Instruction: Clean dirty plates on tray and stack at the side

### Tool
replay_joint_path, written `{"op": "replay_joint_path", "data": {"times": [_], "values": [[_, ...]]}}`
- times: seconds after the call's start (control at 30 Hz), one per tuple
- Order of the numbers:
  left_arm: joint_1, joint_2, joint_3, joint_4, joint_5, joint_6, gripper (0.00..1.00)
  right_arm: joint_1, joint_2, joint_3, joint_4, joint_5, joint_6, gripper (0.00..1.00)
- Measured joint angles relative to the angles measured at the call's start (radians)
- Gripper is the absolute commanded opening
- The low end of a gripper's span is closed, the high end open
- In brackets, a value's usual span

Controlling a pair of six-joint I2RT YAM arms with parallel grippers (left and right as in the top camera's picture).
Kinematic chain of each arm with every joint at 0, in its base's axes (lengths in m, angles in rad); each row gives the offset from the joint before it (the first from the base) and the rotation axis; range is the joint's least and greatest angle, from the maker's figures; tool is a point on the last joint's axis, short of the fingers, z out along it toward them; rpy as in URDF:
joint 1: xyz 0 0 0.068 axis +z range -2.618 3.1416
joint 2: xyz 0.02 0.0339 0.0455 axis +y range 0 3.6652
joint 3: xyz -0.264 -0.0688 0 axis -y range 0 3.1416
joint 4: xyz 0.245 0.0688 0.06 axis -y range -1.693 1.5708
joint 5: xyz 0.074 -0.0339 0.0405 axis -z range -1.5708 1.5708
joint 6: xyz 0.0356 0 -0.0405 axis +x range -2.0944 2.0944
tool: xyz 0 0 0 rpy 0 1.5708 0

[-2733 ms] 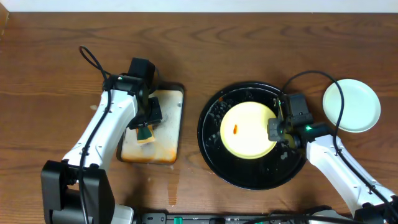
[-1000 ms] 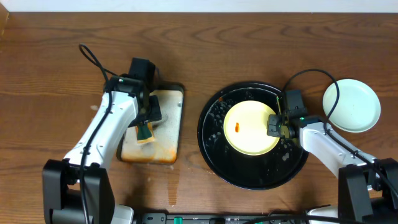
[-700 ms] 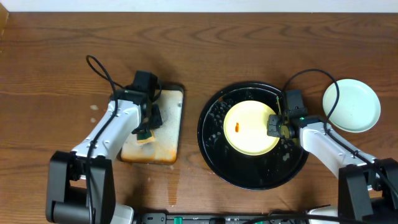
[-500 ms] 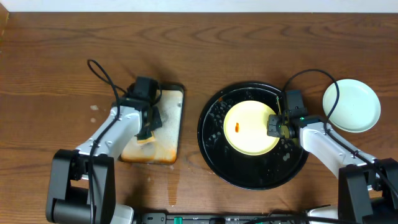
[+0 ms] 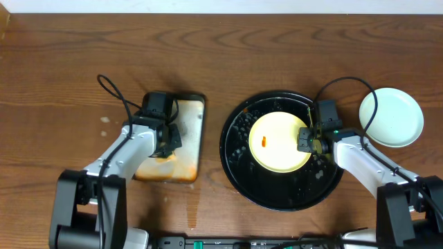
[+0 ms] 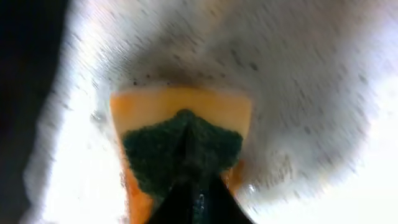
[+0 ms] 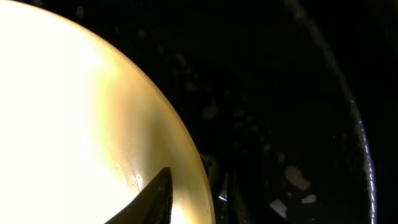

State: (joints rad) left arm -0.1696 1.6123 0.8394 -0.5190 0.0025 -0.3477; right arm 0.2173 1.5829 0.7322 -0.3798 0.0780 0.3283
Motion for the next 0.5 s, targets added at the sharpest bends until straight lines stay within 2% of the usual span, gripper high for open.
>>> {"op": "replay_joint_path", "data": {"times": [0.13, 0.3, 0.5], "values": [[-0.003, -0.050, 0.035, -0.087, 0.067, 0.011, 0.30, 0.000, 0.000, 0.000, 0.000, 0.000, 0.000, 0.27], [-0.003, -0.128, 0.063, -0.117, 0.066, 0.009, 0.31, 0.000, 0.000, 0.000, 0.000, 0.000, 0.000, 0.27], [-0.004, -0.112, 0.058, -0.147, 0.019, 0.000, 0.31, 0.000, 0.000, 0.000, 0.000, 0.000, 0.000, 0.27]]}}
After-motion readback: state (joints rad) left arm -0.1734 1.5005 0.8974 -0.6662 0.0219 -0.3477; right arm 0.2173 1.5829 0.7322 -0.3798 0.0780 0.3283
